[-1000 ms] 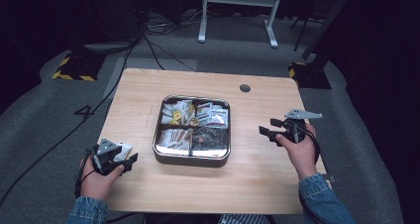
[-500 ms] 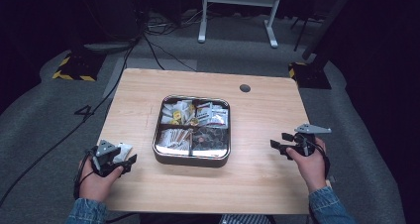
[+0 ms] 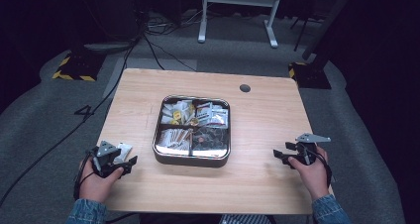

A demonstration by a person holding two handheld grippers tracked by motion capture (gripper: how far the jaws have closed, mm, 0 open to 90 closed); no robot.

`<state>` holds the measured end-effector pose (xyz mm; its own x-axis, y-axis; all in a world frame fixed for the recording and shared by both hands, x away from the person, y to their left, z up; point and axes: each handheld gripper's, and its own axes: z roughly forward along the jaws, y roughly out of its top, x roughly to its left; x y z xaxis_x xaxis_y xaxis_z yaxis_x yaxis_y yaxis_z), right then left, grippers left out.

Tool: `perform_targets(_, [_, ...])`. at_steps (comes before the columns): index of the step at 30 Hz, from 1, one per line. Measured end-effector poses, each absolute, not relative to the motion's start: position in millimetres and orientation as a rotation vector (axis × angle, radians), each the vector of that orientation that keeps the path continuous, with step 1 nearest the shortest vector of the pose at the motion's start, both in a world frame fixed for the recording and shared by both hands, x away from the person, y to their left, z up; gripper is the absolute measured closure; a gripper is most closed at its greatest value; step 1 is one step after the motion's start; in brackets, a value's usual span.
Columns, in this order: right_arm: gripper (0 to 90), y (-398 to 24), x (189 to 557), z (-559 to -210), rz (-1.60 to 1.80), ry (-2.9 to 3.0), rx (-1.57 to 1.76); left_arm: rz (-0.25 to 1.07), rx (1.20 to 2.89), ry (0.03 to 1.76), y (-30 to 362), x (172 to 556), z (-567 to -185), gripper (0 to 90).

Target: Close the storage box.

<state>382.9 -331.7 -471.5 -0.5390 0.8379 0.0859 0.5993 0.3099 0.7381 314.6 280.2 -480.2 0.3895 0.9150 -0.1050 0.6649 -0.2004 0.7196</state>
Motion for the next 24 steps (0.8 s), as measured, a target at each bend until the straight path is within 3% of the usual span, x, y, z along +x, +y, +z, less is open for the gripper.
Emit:
perform_targets(11, [27.2, -333, 375, -487, 0.992, 2.29, 1.253, 0.427, 1.982, 1.355, 277, 317, -484, 27.5])
perform_targets(24, [10.5, -332, 373, -503, 0.965, 2.29, 1.218, 0.423, 1.998, 1.36, 277, 317, -486, 27.4])
